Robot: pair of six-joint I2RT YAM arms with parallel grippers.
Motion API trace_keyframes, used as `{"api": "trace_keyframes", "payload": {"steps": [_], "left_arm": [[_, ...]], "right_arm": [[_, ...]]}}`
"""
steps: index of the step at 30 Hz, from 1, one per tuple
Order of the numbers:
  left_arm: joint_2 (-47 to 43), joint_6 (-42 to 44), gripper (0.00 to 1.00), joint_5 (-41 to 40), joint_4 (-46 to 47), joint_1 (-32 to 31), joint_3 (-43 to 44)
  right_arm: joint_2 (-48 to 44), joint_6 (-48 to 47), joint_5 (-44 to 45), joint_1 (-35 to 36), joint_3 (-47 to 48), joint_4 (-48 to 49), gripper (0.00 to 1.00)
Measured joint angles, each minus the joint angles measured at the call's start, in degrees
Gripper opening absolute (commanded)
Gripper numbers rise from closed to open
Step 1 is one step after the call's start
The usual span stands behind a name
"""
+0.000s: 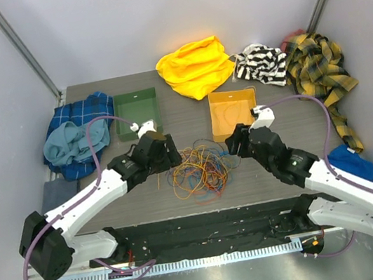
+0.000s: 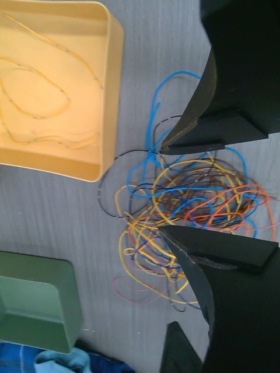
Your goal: Untangle the cables
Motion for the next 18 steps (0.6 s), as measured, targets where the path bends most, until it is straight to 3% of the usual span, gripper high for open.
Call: {"api": "trace_keyframes", "payload": {"steps": [8, 18], "left_arm": [[2.1, 7.0, 0.72, 6.9, 2.9, -0.9, 0.1], [6.9, 9.8, 0.72, 7.2, 2.8, -2.2, 0.1]], "right_arm": [[-5.6, 1.9, -0.3, 1.3, -3.2, -2.7, 0.59], [-5.1, 2.5, -0.3, 1.3, -4.4, -2.2, 0.59]]}}
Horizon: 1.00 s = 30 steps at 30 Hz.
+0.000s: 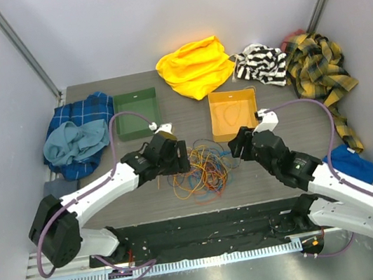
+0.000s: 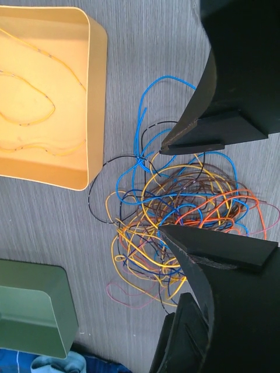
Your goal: Untangle the cables
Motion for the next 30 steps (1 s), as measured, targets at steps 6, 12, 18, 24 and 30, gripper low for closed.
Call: {"api": "trace_keyframes", "payload": {"steps": [6, 12, 18, 24, 30], "left_arm": [[5.7, -1.3, 0.7, 0.9, 0.9, 0.0, 4.7], [11.1, -1.9, 0.66, 0.7, 2.9, -0.1, 7.5], [14.4, -1.7, 0.45, -0.2, 3.0, -0.1, 8.9], [12.6, -1.5, 0.43, -1.4, 2.8, -0.1, 8.5], [4.2, -1.3, 0.53, -0.8, 2.2, 0.0, 7.1]], "right_arm": [[0.5, 0.1, 0.0, 0.0, -0.2, 0.0, 0.59], [-0.2, 0.0, 0.3, 0.0, -0.3, -0.1, 0.59], [-1.7, 0.0, 1.2, 0.0, -1.1, -0.6, 0.59], [-2.6, 0.0, 1.6, 0.0, -1.9, -1.3, 0.59], [-2.4, 0.0, 1.6, 0.0, -2.6, -1.1, 0.58]]}}
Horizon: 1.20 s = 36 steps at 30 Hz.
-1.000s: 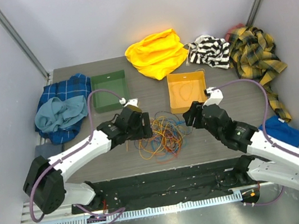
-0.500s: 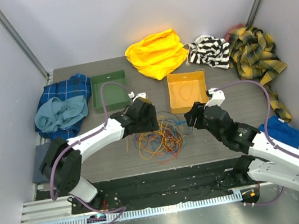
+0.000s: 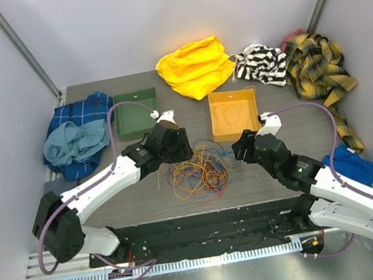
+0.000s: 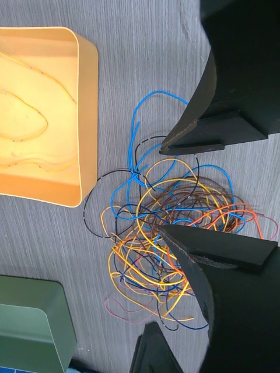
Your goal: Untangle the cables
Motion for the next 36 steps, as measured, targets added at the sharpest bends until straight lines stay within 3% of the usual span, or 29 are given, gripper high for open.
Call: {"api": "trace_keyframes", "payload": {"steps": [3, 9, 15, 27, 36], "left_arm": [[-2.0, 0.0, 0.64, 2.0, 0.1, -0.1, -0.2], [-2.2, 0.0, 0.74, 2.9, 0.0, -0.2, -3.8], [-2.2, 2.1, 0.72, 1.9, -0.4, -0.2, -4.3], [-1.7, 11.2, 0.69, -7.7, -6.6, -1.5, -2.8], [7.3, 13.8, 0.66, -10.4, -6.9, -1.5, 3.6]], "right_arm": [[1.0, 0.0, -0.1, 0.0, 0.0, 0.6, 0.58], [2.3, 0.2, -0.5, 0.0, 0.0, 1.1, 0.58], [2.3, 0.4, -0.5, 0.0, 0.0, 1.1, 0.58], [2.4, 0.4, -0.5, 0.0, -0.2, 1.9, 0.58], [2.8, 0.4, -0.4, 0.0, -0.2, 2.8, 0.58]]}}
